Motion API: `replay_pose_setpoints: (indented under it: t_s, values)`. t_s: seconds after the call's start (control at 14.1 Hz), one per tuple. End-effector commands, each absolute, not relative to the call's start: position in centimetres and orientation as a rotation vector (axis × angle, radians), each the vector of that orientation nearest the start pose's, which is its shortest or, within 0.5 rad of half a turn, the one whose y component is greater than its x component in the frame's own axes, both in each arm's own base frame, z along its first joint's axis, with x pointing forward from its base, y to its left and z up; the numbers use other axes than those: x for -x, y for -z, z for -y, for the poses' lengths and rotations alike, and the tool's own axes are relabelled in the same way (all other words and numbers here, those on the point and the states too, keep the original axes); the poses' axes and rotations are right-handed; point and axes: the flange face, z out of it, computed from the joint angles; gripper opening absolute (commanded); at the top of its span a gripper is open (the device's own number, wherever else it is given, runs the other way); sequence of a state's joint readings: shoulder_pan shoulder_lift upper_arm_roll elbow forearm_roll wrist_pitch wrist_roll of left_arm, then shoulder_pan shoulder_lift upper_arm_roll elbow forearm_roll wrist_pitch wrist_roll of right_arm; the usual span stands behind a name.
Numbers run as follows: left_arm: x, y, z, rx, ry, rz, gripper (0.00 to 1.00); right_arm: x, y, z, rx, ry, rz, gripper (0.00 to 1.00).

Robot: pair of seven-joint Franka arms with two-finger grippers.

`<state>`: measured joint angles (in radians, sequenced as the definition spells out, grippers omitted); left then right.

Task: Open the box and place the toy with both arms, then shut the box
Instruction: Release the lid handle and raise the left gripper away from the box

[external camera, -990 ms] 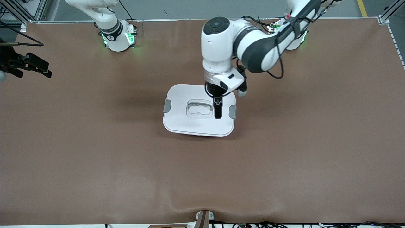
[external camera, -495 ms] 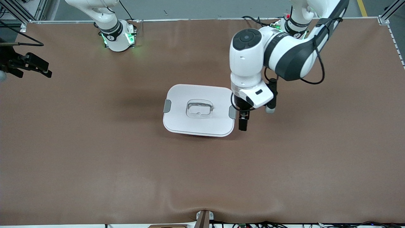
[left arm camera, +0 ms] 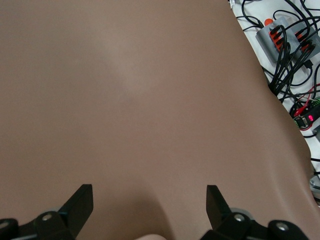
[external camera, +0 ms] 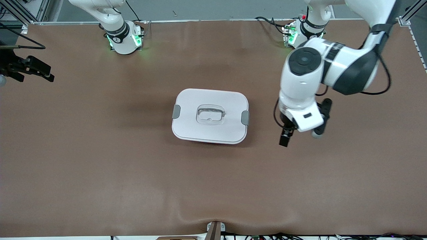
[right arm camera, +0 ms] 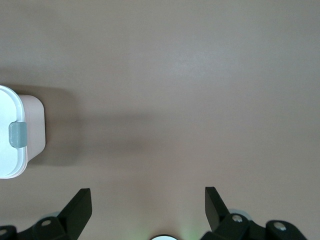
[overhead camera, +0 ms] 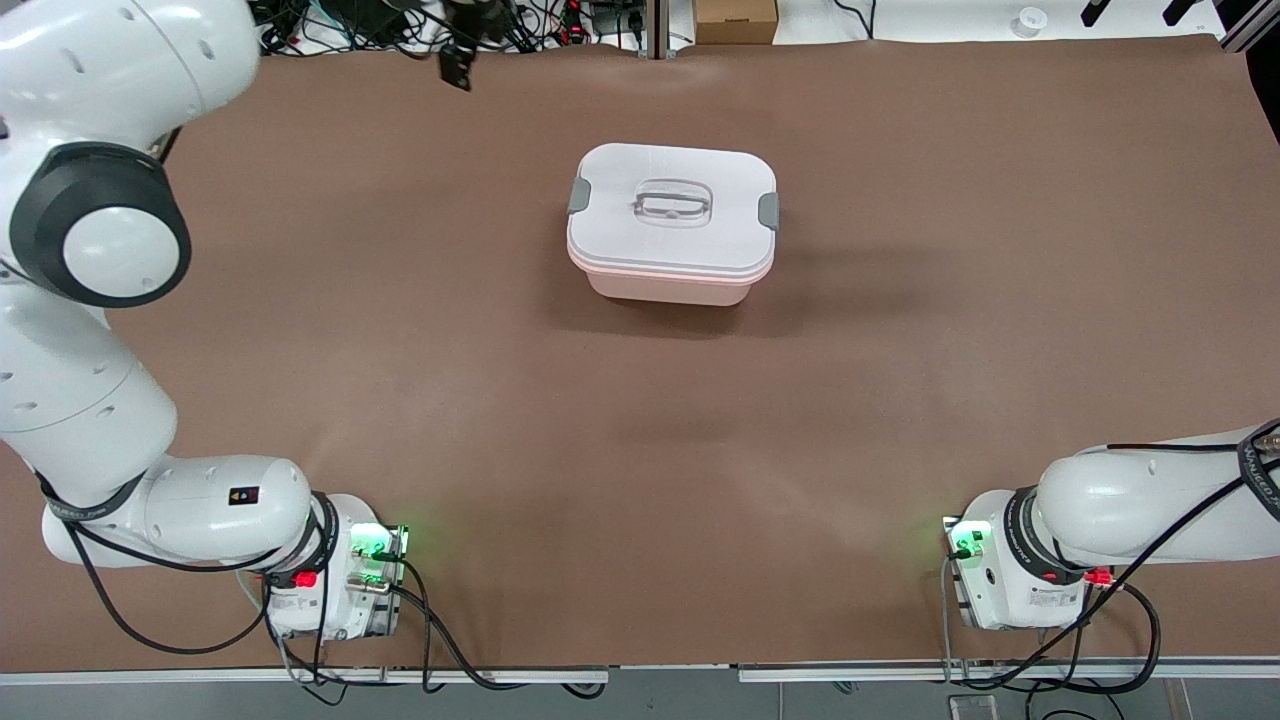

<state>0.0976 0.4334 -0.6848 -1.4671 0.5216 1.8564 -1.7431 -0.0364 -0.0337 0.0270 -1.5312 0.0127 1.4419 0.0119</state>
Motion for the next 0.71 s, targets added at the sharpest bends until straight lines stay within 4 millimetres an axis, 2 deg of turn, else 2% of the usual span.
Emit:
replay_pose_setpoints:
  t_s: [0.0, 0.35, 0.5, 0.64]
  values:
    - [-62.4, -49.5, 24.3, 2.698, 0.320, 1.467, 1.00, -53.1, -65.1, 0.0, 3.138, -0.099, -0.040, 1.00]
    - [-63.0, -49.5, 22.6, 2.746, 0.308, 1.352, 1.00, -53.2, -64.7, -1.0, 3.139, -0.099, -0.009, 1.00]
    - [-63.0, -50.5, 21.7, 2.755, 0.309, 1.346, 1.00, -53.3, -64.5, -1.2, 3.140, -0.096, -0.004, 1.00]
    - [-63.2, -51.8, 19.7, 2.776, 0.310, 1.300, 1.00, -53.3, -64.6, -1.5, 3.140, -0.089, 0.003, 1.00]
